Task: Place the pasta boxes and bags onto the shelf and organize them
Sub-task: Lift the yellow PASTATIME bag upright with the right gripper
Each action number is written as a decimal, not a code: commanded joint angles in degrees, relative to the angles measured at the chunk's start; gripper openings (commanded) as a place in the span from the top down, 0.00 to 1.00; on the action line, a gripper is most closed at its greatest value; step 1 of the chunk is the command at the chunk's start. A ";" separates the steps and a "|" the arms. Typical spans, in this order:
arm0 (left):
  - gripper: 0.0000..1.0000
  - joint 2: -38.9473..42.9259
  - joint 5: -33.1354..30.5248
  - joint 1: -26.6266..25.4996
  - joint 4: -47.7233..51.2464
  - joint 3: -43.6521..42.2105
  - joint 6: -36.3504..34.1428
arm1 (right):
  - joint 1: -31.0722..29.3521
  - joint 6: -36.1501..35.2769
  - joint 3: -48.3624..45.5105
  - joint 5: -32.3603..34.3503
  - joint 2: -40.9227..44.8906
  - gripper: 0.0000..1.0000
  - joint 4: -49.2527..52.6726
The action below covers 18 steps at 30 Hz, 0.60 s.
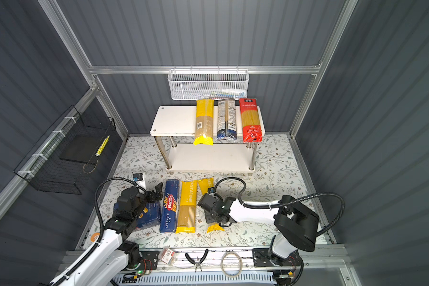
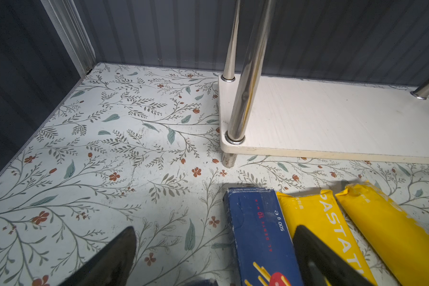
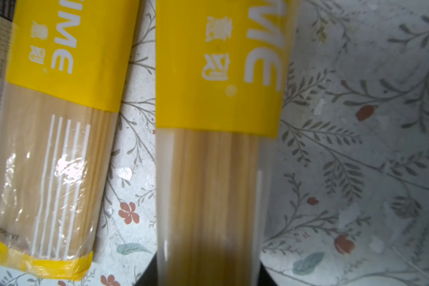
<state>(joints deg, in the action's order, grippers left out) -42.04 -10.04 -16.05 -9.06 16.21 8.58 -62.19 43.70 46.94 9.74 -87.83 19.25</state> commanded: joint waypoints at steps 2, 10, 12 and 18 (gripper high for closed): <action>0.01 0.03 0.60 -0.03 -0.44 0.63 -0.41 | -0.33 -1.51 -0.46 -0.74 4.66 0.70 -6.05; 0.01 0.07 0.47 -0.03 -0.48 0.58 -0.41 | -0.38 -2.13 -1.94 -0.73 9.21 0.77 -9.49; 0.01 0.03 0.47 0.01 -0.44 0.59 -0.41 | -0.38 -2.26 -2.22 -0.79 9.65 0.77 -10.65; 0.01 -0.01 0.51 -0.03 -0.44 0.67 -0.41 | -0.45 -5.84 0.23 -4.29 10.55 0.79 -12.41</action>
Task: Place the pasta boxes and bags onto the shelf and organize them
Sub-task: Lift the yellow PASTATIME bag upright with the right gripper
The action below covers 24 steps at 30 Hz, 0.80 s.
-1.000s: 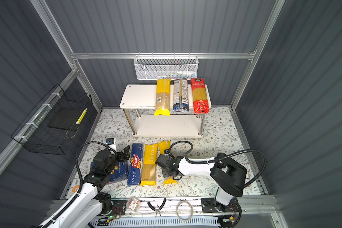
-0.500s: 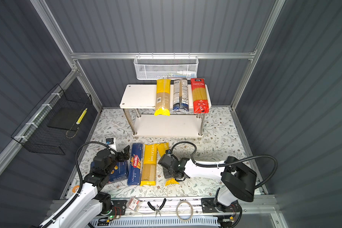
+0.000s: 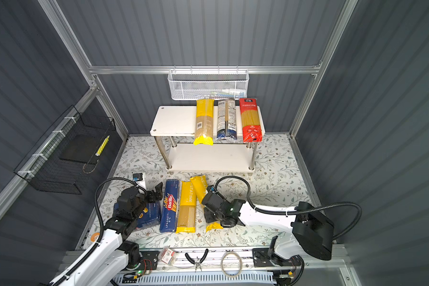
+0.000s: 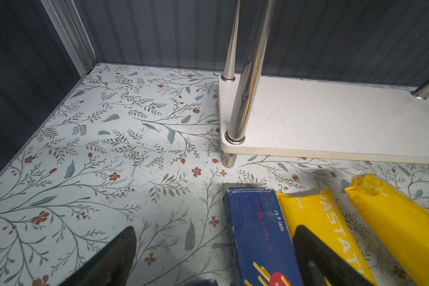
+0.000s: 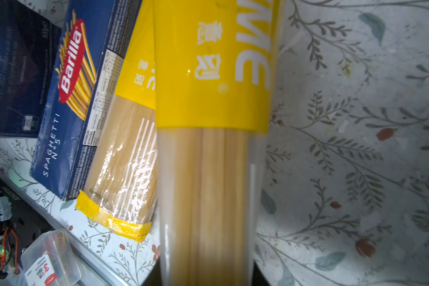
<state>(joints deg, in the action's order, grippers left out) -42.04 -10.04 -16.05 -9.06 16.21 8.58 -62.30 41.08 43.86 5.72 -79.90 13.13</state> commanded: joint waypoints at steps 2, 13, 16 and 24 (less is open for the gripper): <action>0.01 -0.06 0.46 -0.03 -0.44 0.67 -0.41 | -0.56 -4.11 5.17 -0.40 2.77 0.79 -5.59; 0.01 -0.06 0.38 -0.03 -0.43 0.66 -0.32 | -1.74 -4.73 10.21 -0.70 4.18 0.79 -5.25; 0.01 0.03 0.38 -0.02 -0.46 0.61 -0.32 | -1.94 -5.07 11.95 -1.90 4.55 0.79 -5.77; 0.01 -0.03 0.38 -0.03 -0.45 0.71 -0.27 | -2.20 -5.68 16.08 -3.61 5.65 0.79 -8.36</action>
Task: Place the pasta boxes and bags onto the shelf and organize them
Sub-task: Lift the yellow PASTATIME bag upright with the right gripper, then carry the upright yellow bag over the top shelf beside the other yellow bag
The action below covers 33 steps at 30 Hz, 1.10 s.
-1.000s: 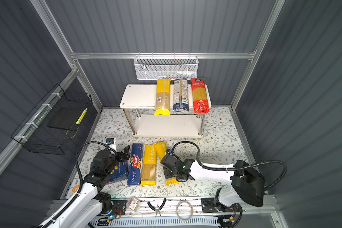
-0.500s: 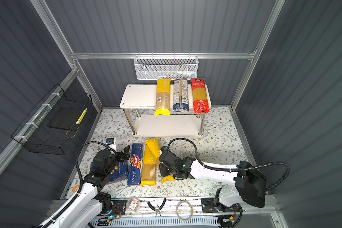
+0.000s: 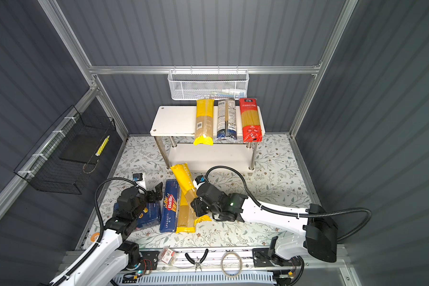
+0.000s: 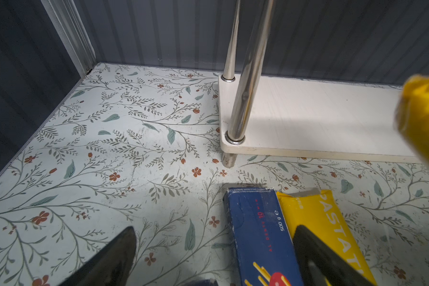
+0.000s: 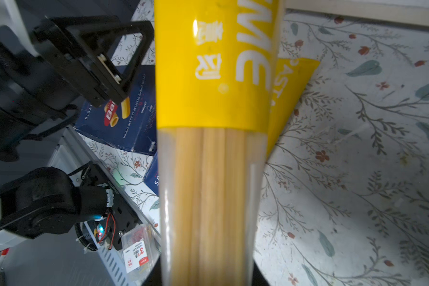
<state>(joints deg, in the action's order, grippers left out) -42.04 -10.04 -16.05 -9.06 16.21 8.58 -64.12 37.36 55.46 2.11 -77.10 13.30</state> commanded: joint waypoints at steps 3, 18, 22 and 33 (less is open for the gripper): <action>0.01 -0.14 0.38 -0.03 -0.50 0.69 -0.32 | -0.48 -3.08 6.98 0.15 2.25 0.79 -6.54; 0.01 -0.13 0.39 -0.03 -0.48 0.67 -0.32 | -0.66 -7.39 21.06 -0.18 -2.00 0.79 -1.76; 0.01 -0.05 0.45 -0.03 -0.44 0.67 -0.32 | -0.66 -8.47 26.19 1.00 -4.02 0.77 1.12; 0.01 -0.34 0.38 -0.05 -0.43 0.75 -0.32 | -0.32 -11.58 34.16 7.17 -7.16 0.80 -1.08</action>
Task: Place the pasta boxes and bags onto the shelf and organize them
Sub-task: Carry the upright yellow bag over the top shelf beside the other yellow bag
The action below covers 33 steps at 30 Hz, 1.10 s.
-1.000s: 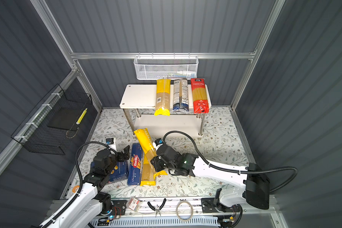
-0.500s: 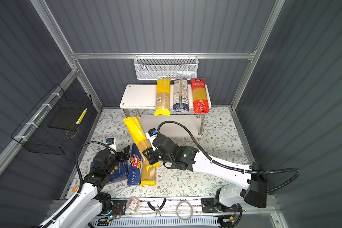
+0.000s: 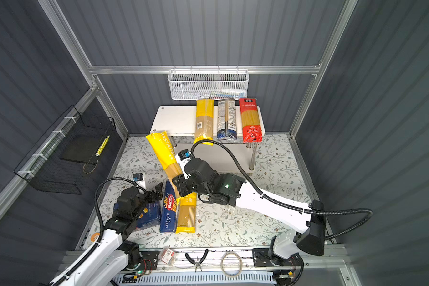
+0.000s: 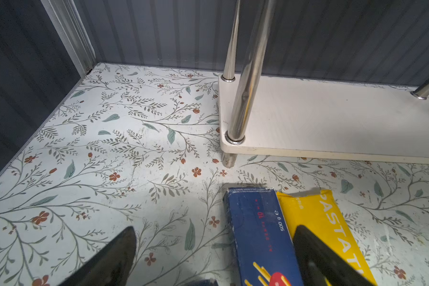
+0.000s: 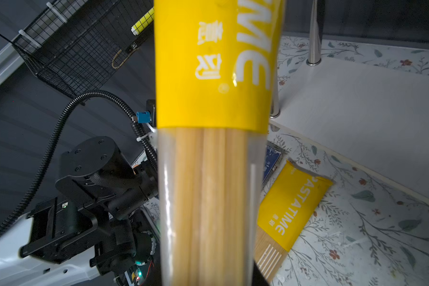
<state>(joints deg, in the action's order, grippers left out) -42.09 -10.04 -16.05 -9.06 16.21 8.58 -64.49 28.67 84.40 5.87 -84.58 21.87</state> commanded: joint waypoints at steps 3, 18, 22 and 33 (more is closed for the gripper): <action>0.01 -0.28 0.68 -0.03 -0.52 0.76 -0.43 | 0.32 -4.00 9.94 4.58 -2.70 0.79 -8.11; 0.00 -0.17 0.82 -0.01 -0.52 0.67 -0.49 | 5.98 -4.76 29.20 6.39 -16.21 0.79 -7.47; 0.01 -0.26 0.75 -0.03 -0.58 0.74 -0.49 | 7.16 -3.79 32.24 8.37 -18.52 0.79 -8.41; 0.01 -0.18 1.01 -0.02 -0.59 0.67 -0.58 | 10.11 -3.55 42.91 9.86 -24.80 0.79 -8.39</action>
<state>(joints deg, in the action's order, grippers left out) -42.54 -9.82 -16.05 -9.06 16.21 8.56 -55.35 25.52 122.85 13.76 -110.78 22.37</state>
